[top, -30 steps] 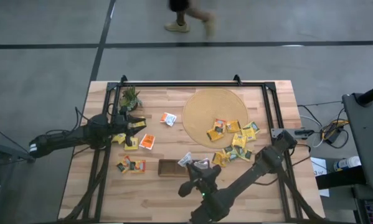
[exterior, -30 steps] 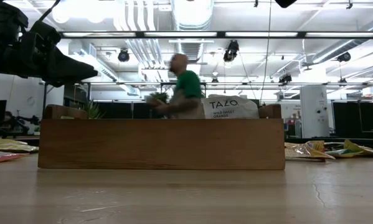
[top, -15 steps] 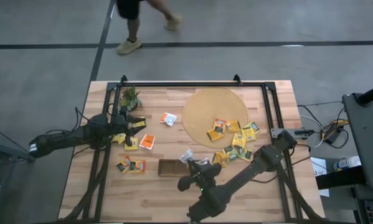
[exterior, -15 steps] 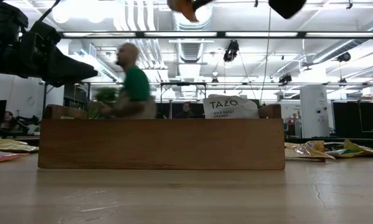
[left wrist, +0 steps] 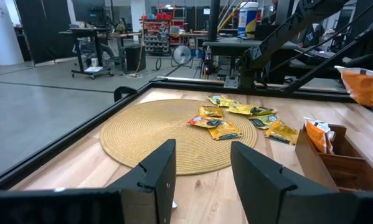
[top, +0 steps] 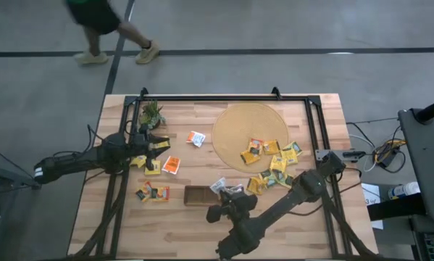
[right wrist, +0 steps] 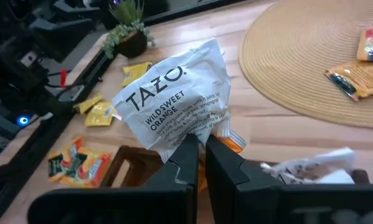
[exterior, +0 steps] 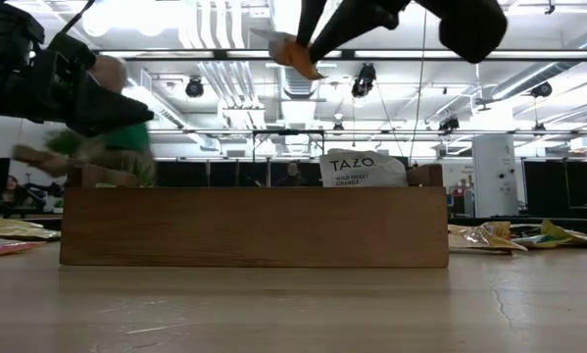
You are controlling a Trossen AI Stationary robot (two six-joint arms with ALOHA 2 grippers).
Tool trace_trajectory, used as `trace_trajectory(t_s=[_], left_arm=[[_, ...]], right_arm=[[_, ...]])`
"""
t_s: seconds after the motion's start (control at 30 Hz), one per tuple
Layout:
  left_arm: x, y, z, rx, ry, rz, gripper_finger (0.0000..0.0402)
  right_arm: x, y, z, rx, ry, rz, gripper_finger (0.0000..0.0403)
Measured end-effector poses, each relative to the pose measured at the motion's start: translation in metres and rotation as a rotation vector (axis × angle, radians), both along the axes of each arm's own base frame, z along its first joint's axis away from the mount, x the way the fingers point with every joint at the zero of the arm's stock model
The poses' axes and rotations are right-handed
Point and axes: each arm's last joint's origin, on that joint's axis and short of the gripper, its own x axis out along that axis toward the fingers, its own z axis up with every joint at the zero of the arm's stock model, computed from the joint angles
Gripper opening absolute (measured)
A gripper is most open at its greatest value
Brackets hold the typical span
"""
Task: Pick & Place Tea
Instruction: Put the white tea bag into the right section of the wooden organizer
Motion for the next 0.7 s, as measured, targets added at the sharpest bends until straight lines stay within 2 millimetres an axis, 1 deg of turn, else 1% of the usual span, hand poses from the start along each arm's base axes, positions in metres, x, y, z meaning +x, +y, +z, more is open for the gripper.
trace_trajectory(t_s=[0.1,0.23,0.37,0.7], left_arm=[[0.000,0.000,0.000,0.000,0.000,0.000,0.0147],[0.000,0.000,0.000,0.000,0.000,0.000,0.0147],[0.000,0.000,0.000,0.000,0.000,0.000,0.0147],[0.000,0.000,0.000,0.000,0.000,0.000,0.0147]], right_arm=[[-0.001,0.000,-0.003,0.027,0.023,-0.010,0.0011],[0.001,-0.007,-0.009,0.049,0.062,-0.036,0.0010],[-0.001,-0.012,-0.018,0.085,0.114,-0.068,0.0010],[-0.002,-0.012,-0.016,0.099,0.114,-0.072,0.0010]])
